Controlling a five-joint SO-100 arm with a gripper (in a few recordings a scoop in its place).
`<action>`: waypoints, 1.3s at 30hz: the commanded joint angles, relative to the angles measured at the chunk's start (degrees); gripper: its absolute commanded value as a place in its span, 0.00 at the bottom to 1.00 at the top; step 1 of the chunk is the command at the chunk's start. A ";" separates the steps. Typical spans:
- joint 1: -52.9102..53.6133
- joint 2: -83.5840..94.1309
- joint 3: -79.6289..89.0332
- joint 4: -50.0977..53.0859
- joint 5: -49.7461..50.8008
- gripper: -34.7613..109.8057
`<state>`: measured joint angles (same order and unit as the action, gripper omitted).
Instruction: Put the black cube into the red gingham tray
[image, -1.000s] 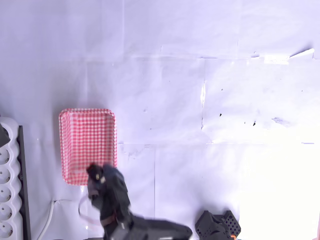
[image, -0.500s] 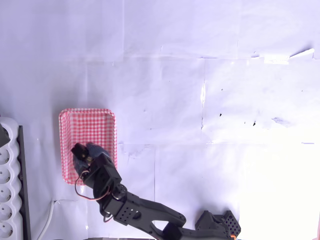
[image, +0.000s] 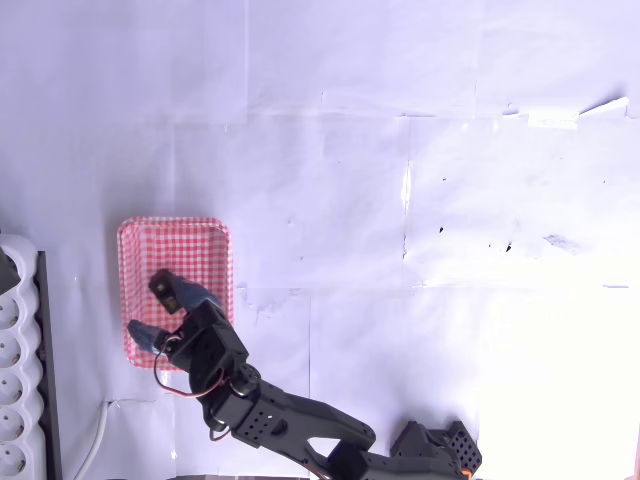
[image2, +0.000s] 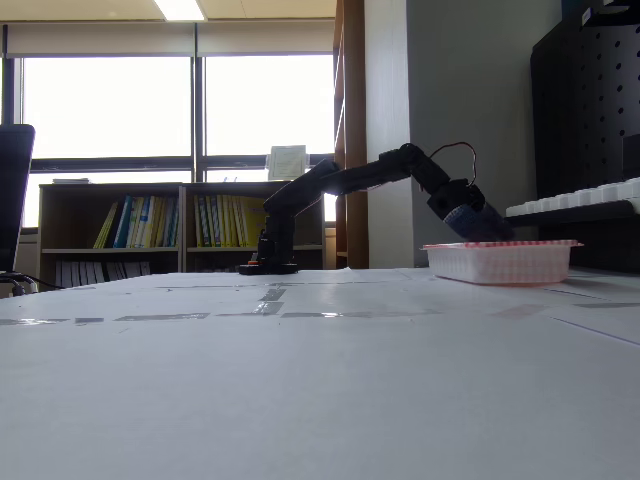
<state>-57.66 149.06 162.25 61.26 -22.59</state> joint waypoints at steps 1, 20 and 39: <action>0.09 -18.72 6.06 3.60 -2.81 0.48; 30.32 -112.24 -96.15 -26.63 0.09 0.24; 55.72 -156.18 -161.46 -5.62 25.22 0.24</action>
<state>-1.76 -2.64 0.18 50.10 1.14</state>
